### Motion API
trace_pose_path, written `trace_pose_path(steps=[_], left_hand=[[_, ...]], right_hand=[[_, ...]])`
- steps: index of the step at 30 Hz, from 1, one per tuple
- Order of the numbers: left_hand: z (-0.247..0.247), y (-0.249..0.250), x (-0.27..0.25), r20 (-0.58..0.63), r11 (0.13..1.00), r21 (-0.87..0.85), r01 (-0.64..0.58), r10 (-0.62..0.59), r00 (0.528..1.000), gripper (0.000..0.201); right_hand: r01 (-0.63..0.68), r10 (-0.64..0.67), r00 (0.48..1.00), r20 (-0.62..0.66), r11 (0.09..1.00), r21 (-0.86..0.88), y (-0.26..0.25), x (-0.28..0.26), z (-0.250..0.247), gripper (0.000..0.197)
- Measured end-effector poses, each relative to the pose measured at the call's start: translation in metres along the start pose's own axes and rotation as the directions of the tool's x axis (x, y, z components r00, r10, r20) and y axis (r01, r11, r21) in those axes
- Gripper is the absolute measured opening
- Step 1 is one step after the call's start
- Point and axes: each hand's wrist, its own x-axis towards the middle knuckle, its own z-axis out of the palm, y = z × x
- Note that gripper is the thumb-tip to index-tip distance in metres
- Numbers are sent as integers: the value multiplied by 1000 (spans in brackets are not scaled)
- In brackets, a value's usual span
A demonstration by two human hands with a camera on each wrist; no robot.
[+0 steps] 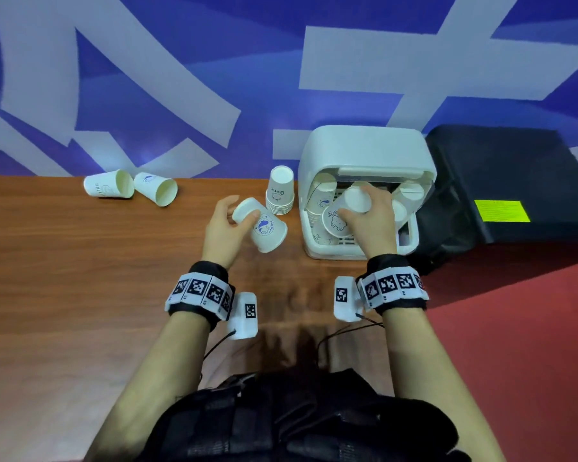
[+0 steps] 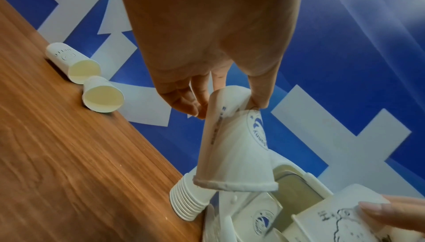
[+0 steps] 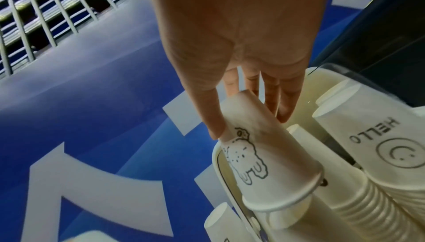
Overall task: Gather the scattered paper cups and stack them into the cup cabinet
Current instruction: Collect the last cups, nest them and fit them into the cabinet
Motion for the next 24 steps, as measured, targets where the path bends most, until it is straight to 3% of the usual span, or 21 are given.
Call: trace_pose_path(steps=[6,15,24], left_hand=[[-3,-10,14,-47,999,0,33,-33,998,47],[11,-28,21,-13,995,26,98,-98,995,49],[14,-31,25,9,993,41,107,-107,994,50]], right_hand=[[60,-49,993,106,993,-104,14,14,26,55],[50,18,970,244,962,-267,37,22,44,54],[36,38,973,228,950,-311,47,15,58,60]])
